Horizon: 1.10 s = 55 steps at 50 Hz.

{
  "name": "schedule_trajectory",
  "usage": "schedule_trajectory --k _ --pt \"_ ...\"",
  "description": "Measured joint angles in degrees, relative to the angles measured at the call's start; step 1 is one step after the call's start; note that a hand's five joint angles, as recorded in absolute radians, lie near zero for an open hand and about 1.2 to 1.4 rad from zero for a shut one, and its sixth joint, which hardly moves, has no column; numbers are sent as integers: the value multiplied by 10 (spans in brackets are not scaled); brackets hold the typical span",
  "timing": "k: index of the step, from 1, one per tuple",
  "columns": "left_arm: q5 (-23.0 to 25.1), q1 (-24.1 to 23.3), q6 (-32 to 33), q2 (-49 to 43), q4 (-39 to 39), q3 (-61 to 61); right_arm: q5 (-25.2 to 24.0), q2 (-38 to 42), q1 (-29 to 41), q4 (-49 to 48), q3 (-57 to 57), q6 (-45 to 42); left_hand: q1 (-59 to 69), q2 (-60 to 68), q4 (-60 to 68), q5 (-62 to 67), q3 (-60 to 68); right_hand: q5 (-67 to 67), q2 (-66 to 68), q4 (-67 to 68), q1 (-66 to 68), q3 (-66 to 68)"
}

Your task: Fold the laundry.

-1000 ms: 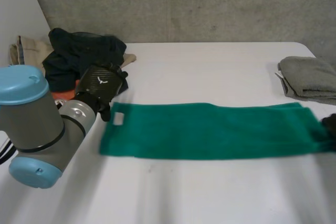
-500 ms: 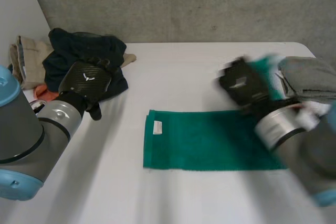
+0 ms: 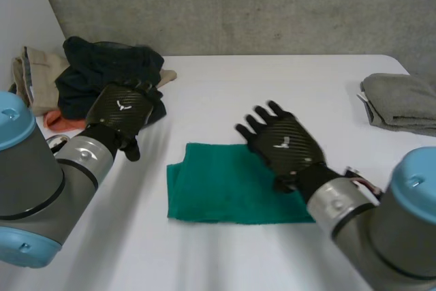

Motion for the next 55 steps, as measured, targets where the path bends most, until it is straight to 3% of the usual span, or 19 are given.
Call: schedule_trajectory --k 6,10,11,13,19,22,27,31,32,34,36,38,45,49,55 --pt "-1 -12 0 -5 10 -1 -22 6 -104 76 45 12 0 0 0 0 0 30 32 33 28 33" --pt "-1 -17 0 -10 12 -2 -24 31 -184 76 69 -58 0 0 0 0 0 429 455 446 437 445" --pt "-1 -18 0 -10 12 -2 -23 33 -196 68 72 -70 0 0 0 0 0 504 522 517 491 514" --pt "-1 -18 0 -11 12 -2 -16 24 -211 40 74 -87 0 0 0 0 0 532 558 561 496 556" --pt "-1 -18 0 -9 12 0 -1 -43 -184 -33 68 -87 0 0 0 0 0 540 559 571 496 564" --pt "-2 -18 0 -5 11 0 -5 -60 -104 -55 52 -73 0 0 0 0 0 544 559 571 496 564" --pt "-5 -18 -1 0 10 -4 -23 -13 49 -58 23 -82 0 0 0 0 0 546 559 571 496 564" --pt "-6 -19 -9 3 10 -8 -40 45 127 -49 11 -106 0 0 0 0 0 536 546 557 495 549" --pt "-7 -20 -13 3 10 -8 -42 57 137 -47 8 -111 0 0 0 0 0 501 498 515 460 501" --pt "-7 -22 -26 4 9 -8 -44 82 152 -40 5 -119 0 0 0 0 0 296 290 314 259 299" --pt "-8 -26 -42 4 9 -5 -42 94 151 -33 2 -120 0 0 0 0 0 115 124 138 93 136" --pt "-8 -34 -62 5 8 1 -35 89 137 -28 0 -110 0 0 0 0 0 16 23 29 14 28" --pt "-13 -71 -130 2 1 42 -21 -1 61 -9 -10 13 0 0 0 0 0 0 0 2 1 0" --pt "-34 -111 -185 -12 -20 89 -23 -42 11 45 -40 144 0 0 0 0 0 0 0 2 1 0" --pt "-106 -181 -250 -76 -90 169 -26 12 -32 173 -121 245 0 0 0 0 0 0 0 2 1 0"
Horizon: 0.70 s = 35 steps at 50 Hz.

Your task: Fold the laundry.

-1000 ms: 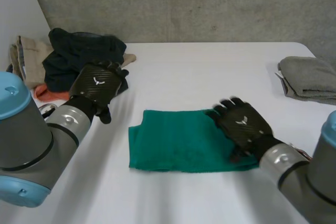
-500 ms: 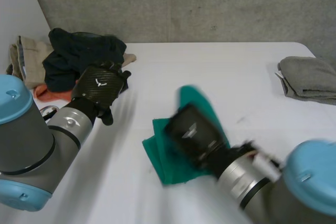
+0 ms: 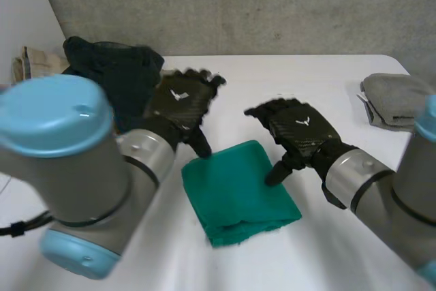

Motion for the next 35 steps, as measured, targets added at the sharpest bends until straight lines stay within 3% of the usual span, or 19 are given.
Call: schedule_trajectory --k 7,16,26,31,35 --pt "-85 -66 -55 -107 -105 71 5 121 -10 122 -104 -15 0 0 0 0 0 0 0 0 0 0" --pt "-104 -68 -70 -192 -146 77 16 212 -5 164 -171 -65 0 0 0 0 0 0 0 0 0 0" --pt "-103 -39 -61 -133 -142 63 72 197 -8 135 -156 -175 0 0 0 0 0 0 0 0 0 0" --pt "-95 -25 -49 -60 -138 70 99 138 -6 82 -114 -207 0 0 0 0 0 0 0 0 0 0" --pt "-53 -12 -9 -18 -135 85 106 64 4 9 -30 -234 0 0 0 0 0 0 0 0 0 0"
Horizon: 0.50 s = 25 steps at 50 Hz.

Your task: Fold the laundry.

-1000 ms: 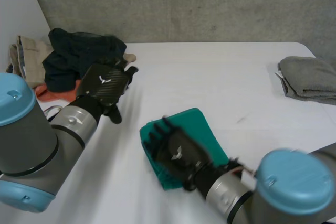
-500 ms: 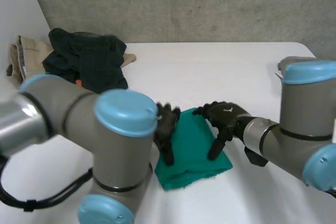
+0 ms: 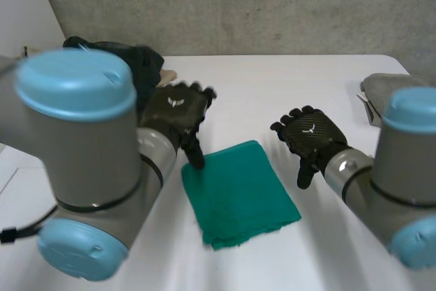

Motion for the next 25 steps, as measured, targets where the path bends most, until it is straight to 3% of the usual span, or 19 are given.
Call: schedule_trajectory --k 3,7,11,16,20,25 --pt "51 10 37 12 1 8 -1 -37 16 -43 61 -13 0 0 0 0 0 0 0 0 0 0" --pt "166 26 101 19 0 16 -4 -67 55 -99 148 -24 0 0 0 0 0 0 0 0 0 0" --pt "296 38 144 18 -10 22 -11 -66 85 -149 205 -25 0 0 0 0 0 0 0 0 0 0" --pt "414 49 160 17 -39 36 -27 -44 98 -214 239 -24 0 0 0 0 0 0 0 0 0 0" --pt "456 52 159 16 -62 47 -36 -12 99 -255 242 -24 0 0 0 0 0 0 0 0 0 0" --pt "467 51 155 15 -76 52 -37 30 99 -293 226 -27 0 0 0 0 0 0 0 0 0 0"
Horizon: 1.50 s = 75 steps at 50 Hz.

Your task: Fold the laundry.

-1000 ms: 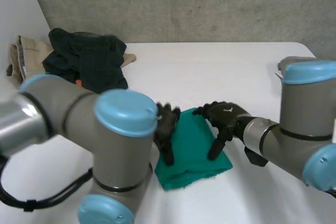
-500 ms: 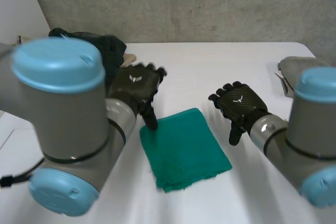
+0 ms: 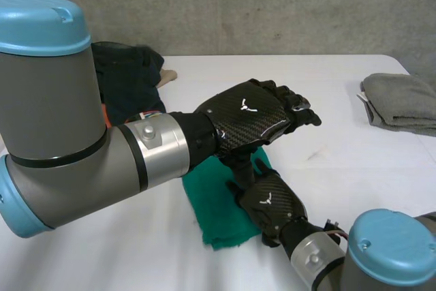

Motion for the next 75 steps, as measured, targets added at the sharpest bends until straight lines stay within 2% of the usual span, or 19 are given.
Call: schedule_trajectory --k 19,21,23,25,27,40,48,55,59,66,68,70,71,75 --pt "-6 -3 -3 -1 2 -7 -2 64 -5 -15 -78 -15 0 0 0 0 0 15 20 20 9 21" --pt "-6 -3 -4 -2 2 -7 -2 72 -5 -13 -88 -14 0 0 0 0 0 79 89 89 84 89" --pt "-6 -2 -5 -2 2 -7 -2 80 -5 -11 -98 -14 0 0 0 0 0 193 225 221 221 221" --pt "-6 -1 -6 -2 2 -7 -3 83 -5 -10 -104 -14 0 0 0 0 0 370 429 413 383 422" --pt "-6 0 -6 -2 2 -7 -3 85 -5 -11 -111 -12 0 0 0 0 0 487 524 527 457 521" --pt "-6 9 -14 0 2 2 3 79 -23 -11 -187 15 0 0 0 0 0 501 536 566 461 540" --pt "-7 15 -36 9 3 22 2 77 -105 -1 -270 43 0 0 0 0 0 501 536 568 461 540" --pt "-8 17 -54 21 8 49 2 83 -209 -3 -399 69 0 0 0 0 0 501 536 569 461 542" --pt "-9 16 -66 23 15 59 -1 117 -273 -10 -489 93 0 0 0 0 0 501 536 569 461 542" --pt "-9 16 -80 21 25 55 -16 246 -364 4 -647 112 0 0 0 0 0 507 536 569 461 542" --pt "-9 16 -81 20 27 50 -31 303 -387 31 -698 108 0 0 0 0 0 509 536 569 461 545" --pt "-9 16 -82 19 27 47 -36 321 -393 42 -714 105 0 0 0 0 0 509 536 569 461 545" --pt "-9 16 -81 18 28 42 -54 378 -415 87 -764 89 0 0 0 0 0 509 536 569 461 546" --pt "-9 17 -81 17 28 35 -74 431 -438 145 -806 56 0 0 0 0 0 509 536 569 461 546"
